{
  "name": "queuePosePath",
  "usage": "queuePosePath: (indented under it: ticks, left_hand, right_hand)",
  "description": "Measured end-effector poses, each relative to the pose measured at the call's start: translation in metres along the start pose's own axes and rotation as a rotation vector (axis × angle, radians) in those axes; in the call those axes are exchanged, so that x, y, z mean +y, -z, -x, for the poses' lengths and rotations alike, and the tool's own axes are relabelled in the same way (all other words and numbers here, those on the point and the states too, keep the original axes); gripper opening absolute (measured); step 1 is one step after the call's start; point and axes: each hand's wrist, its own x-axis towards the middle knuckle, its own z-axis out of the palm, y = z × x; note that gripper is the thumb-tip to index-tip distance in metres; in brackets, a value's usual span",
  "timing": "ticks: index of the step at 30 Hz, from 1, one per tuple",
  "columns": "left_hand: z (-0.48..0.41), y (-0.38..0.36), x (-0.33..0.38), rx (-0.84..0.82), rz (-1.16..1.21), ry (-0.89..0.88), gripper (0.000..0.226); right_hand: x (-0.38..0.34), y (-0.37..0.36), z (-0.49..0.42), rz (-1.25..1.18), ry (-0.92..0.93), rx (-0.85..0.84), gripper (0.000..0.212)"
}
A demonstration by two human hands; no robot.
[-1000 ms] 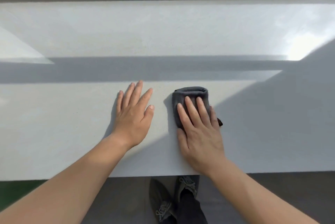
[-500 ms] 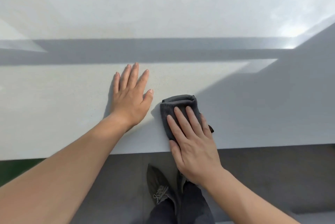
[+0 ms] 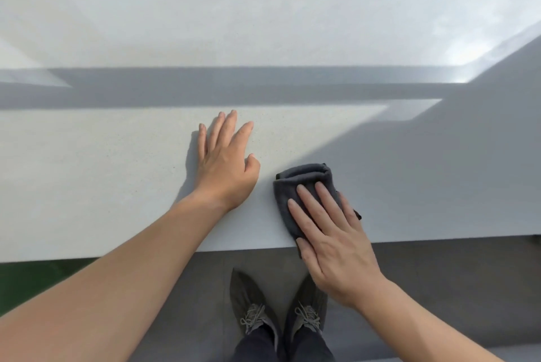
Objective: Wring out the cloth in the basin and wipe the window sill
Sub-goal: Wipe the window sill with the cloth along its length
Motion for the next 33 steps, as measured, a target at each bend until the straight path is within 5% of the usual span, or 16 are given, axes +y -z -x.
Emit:
queuePosePath:
  ticks: [2,7,9,12,15,20,27,33]
  left_hand:
    - [-0.005,-0.003,0.004,-0.007,0.020,0.011,0.066]
    - [-0.025,-0.004,0.010,0.013,0.006,0.005,0.063]
    - [-0.034,-0.007,0.018,0.030,0.016,-0.004,0.062]
    - [-0.047,-0.012,0.032,0.023,0.009,-0.015,0.063]
    - [-0.063,-0.012,0.042,0.027,-0.007,-0.014,0.061]
    - [-0.092,-0.007,0.050,0.027,-0.017,0.022,0.062]
    - [-0.130,-0.008,0.063,0.068,-0.049,0.062,0.060]
    - [-0.147,-0.024,0.057,0.069,-0.241,0.116,0.065]
  right_hand:
    - [0.035,0.004,0.000,0.028,-0.030,-0.014,0.059]
    - [0.108,0.022,-0.031,-0.028,-0.530,0.024,0.067]
    - [0.089,0.020,-0.037,-0.005,-0.494,0.050,0.066]
    - [0.059,0.012,-0.023,0.008,-0.183,0.001,0.063]
    - [0.094,0.017,-0.037,0.033,-0.006,-0.017,0.062]
    - [0.149,0.033,-0.127,-0.048,-0.455,0.035,0.066]
    - [0.150,0.026,-0.115,0.020,0.060,0.003,0.058]
    - [0.199,0.045,-0.205,-0.091,-0.378,0.016,0.064]
